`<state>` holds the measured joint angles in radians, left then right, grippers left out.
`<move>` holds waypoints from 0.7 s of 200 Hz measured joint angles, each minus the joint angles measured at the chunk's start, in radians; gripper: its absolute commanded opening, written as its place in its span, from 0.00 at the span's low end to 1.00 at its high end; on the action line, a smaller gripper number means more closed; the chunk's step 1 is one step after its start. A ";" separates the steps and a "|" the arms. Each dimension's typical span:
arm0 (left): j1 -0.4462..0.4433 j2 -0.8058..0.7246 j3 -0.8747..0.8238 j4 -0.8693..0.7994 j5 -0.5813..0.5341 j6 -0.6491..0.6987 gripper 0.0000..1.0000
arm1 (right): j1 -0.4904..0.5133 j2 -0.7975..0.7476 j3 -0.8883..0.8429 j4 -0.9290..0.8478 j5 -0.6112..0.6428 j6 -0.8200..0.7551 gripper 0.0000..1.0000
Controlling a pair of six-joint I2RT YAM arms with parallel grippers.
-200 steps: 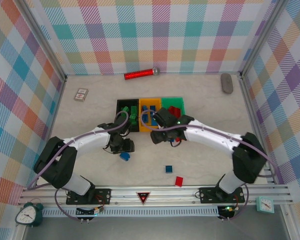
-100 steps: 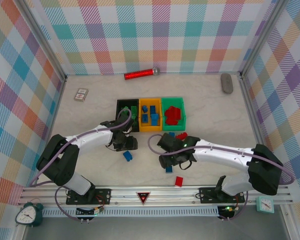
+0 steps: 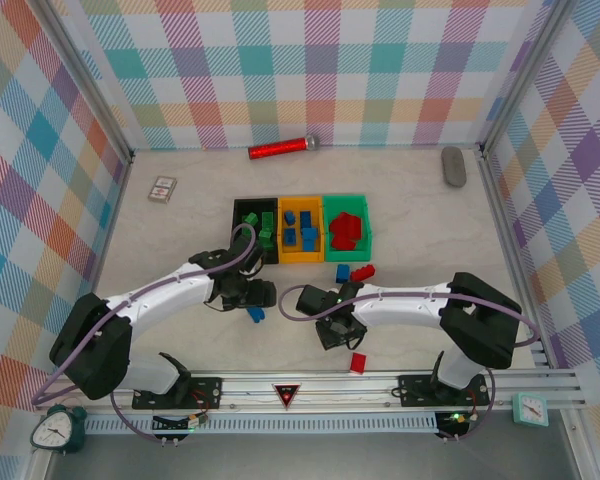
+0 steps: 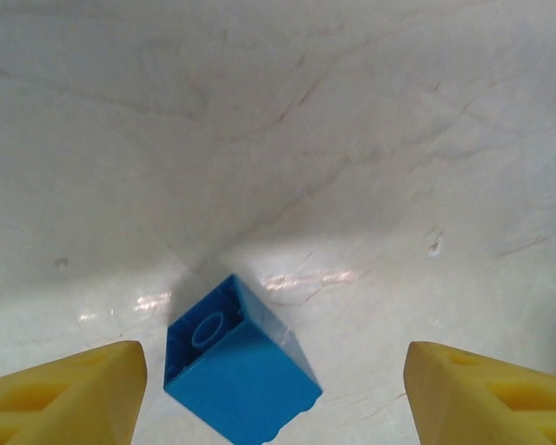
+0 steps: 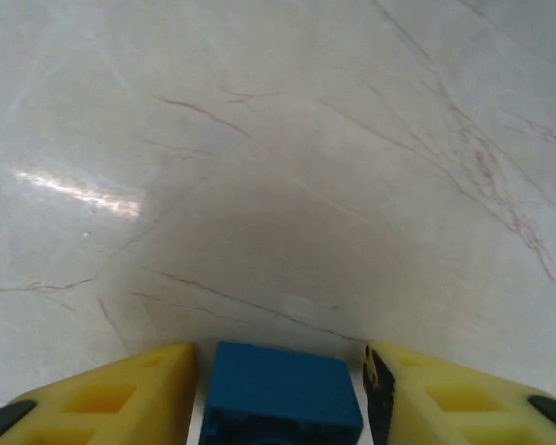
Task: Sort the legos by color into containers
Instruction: Pick up the lego from the middle-left of the table.
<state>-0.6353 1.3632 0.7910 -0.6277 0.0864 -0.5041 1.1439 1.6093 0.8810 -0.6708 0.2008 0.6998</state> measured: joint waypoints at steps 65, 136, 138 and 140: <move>-0.021 0.057 -0.042 0.019 0.002 -0.049 0.56 | 0.003 0.002 0.002 0.014 0.002 0.004 0.37; -0.051 0.174 0.057 0.035 0.006 -0.056 0.21 | 0.003 -0.029 -0.030 0.072 0.008 0.066 0.37; -0.051 0.178 0.063 0.034 0.005 -0.056 0.21 | 0.003 -0.031 -0.032 0.074 0.008 0.069 0.37; -0.051 0.182 0.068 0.032 0.006 -0.056 0.21 | 0.003 -0.034 -0.035 0.076 0.008 0.072 0.37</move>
<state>-0.6861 1.5452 0.8593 -0.5953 0.0921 -0.5602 1.1469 1.5753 0.8455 -0.5945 0.2085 0.7715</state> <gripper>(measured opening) 0.274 0.369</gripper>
